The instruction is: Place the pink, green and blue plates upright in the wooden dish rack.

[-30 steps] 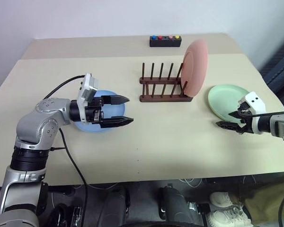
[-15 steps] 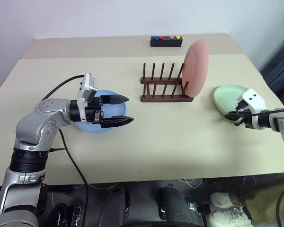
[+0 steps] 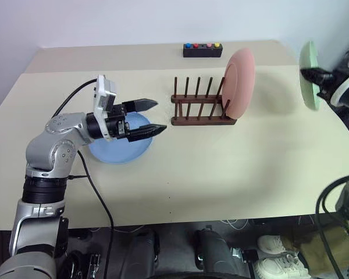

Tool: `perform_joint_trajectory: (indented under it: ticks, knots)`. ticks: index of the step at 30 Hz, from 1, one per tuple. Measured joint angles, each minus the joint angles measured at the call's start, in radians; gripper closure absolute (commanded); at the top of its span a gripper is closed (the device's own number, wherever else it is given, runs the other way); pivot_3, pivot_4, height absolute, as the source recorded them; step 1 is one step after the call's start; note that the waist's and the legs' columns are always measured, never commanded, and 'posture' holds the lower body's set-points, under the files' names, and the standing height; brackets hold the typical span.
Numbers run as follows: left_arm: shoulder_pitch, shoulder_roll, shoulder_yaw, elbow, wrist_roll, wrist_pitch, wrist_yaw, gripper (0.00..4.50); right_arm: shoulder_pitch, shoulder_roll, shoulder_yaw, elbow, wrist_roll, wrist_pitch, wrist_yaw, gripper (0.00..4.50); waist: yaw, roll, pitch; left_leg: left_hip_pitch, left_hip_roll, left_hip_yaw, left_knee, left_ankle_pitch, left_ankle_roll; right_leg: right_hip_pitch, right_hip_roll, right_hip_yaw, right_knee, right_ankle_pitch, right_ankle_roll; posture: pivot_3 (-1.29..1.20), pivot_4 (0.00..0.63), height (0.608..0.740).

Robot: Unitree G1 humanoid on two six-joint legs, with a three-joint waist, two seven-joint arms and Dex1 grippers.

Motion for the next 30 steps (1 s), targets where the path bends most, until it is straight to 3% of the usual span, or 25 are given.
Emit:
perform_joint_trajectory:
  ticks: [6,18,30]
  knots:
    - [-0.005,-0.016,0.046,0.027,0.004,-0.045,0.041,0.0,-0.139,0.038,-0.104,-0.029,0.163,0.034,-0.016,4.46,0.001,0.0,0.0,0.0,0.0,0.0,0.0,0.0,0.0,0.0,0.0,0.0,0.0,0.0,0.0,0.0,0.15,0.74]
    - [0.041,-0.003,0.066,0.014,0.012,-0.077,0.065,0.0,-0.263,0.175,-0.151,-0.165,0.466,0.25,-0.061,4.46,0.001,0.0,0.0,-0.001,0.001,0.0,-0.001,0.0,0.0,-0.001,-0.001,0.001,0.001,0.001,0.0,0.0,0.15,0.74]
    - [0.072,0.015,0.098,-0.03,-0.012,-0.056,0.074,0.0,-0.196,0.272,-0.162,-0.192,0.63,0.371,-0.114,4.46,0.001,0.0,0.0,-0.001,0.001,0.0,-0.001,0.0,0.001,-0.001,-0.001,0.001,0.0,0.001,0.0,0.0,0.15,0.74]
